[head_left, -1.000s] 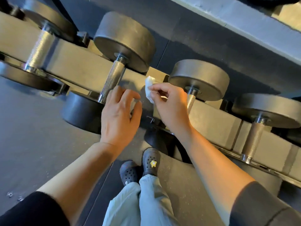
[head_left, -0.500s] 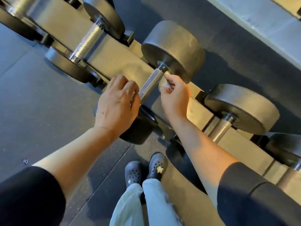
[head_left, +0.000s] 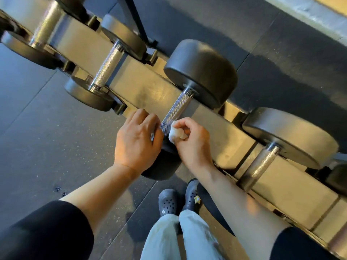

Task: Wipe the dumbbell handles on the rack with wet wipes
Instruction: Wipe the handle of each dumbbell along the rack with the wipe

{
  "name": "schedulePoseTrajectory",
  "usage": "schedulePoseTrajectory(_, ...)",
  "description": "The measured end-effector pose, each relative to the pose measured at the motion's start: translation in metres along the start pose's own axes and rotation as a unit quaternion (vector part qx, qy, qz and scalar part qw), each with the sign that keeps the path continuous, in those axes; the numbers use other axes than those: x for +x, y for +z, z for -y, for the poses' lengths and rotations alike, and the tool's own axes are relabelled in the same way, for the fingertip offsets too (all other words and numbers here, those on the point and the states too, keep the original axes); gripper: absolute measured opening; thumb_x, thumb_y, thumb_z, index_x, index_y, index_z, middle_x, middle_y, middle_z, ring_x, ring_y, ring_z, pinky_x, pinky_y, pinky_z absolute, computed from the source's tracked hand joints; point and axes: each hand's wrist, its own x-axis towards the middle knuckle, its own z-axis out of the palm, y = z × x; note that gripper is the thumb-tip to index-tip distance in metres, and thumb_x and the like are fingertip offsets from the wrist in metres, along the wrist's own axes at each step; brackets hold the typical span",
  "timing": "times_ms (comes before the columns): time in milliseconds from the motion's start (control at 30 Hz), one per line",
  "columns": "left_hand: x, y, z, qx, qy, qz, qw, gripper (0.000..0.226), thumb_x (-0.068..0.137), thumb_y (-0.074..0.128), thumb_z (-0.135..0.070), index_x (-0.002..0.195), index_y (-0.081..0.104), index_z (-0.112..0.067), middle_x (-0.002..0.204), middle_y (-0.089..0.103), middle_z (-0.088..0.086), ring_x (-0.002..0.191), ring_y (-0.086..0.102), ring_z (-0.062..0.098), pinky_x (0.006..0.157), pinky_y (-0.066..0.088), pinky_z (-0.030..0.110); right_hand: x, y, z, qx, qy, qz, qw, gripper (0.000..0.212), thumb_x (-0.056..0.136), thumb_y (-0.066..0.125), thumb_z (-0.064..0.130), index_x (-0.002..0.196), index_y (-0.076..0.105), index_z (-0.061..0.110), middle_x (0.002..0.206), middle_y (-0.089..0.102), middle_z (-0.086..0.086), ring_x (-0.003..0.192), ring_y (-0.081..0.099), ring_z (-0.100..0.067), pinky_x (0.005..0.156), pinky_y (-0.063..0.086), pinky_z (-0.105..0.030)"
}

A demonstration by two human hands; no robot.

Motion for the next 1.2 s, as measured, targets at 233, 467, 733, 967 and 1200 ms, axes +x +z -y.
schedulePoseTrajectory(233,0.001,0.002,0.002,-0.003,-0.015,0.002,1.000,0.029,0.085,0.038,-0.032,0.080,0.060,-0.014,0.085,0.054,0.004,0.077,0.047,0.021,0.065,0.036,0.028,0.027,-0.006,0.009,-0.046,-0.089,-0.161,0.982,0.031,0.082,0.066,0.000,0.110,0.064,0.011,0.118,0.056,-0.004,0.105,0.059,-0.012,0.083,0.053,-0.022)
schedulePoseTrajectory(467,0.001,0.002,0.001,-0.004,-0.022,0.008,1.000,0.028,0.084,0.039,-0.033,0.080,0.060,-0.014,0.081,0.050,0.001,0.073,0.044,0.018,0.061,0.038,0.030,0.004,0.002,-0.009,-0.032,-0.094,0.015,0.995,0.025,0.074,0.067,-0.005,0.094,0.068,0.009,0.097,0.059,-0.002,0.084,0.058,-0.011,0.071,0.045,-0.006)
schedulePoseTrajectory(733,0.001,0.001,0.001,-0.012,-0.026,0.012,1.000,0.029,0.084,0.040,-0.031,0.081,0.062,-0.013,0.082,0.053,0.004,0.075,0.048,0.021,0.062,0.042,0.030,0.022,-0.008,0.009,-0.052,-0.146,-0.147,0.977,0.031,0.086,0.061,0.001,0.115,0.064,0.007,0.117,0.057,-0.005,0.106,0.054,-0.008,0.088,0.048,-0.013)
schedulePoseTrajectory(967,0.000,-0.001,0.002,-0.021,-0.007,0.002,1.000,0.028,0.085,0.042,-0.029,0.079,0.062,-0.011,0.079,0.052,0.005,0.072,0.048,0.022,0.063,0.037,0.028,0.019,0.008,0.002,-0.160,-0.197,-0.084,0.964,0.035,0.076,0.060,-0.009,0.106,0.068,0.007,0.114,0.064,-0.003,0.093,0.054,-0.020,0.079,0.047,-0.023)
schedulePoseTrajectory(1200,0.000,0.000,0.006,-0.032,0.023,0.016,0.999,0.027,0.089,0.042,-0.033,0.079,0.060,-0.015,0.079,0.049,0.000,0.072,0.039,0.012,0.063,0.033,0.026,-0.009,0.022,0.002,-0.051,-0.112,-0.018,0.992,0.033,0.081,0.059,0.000,0.112,0.068,0.007,0.111,0.067,-0.002,0.105,0.061,-0.014,0.091,0.051,-0.031)
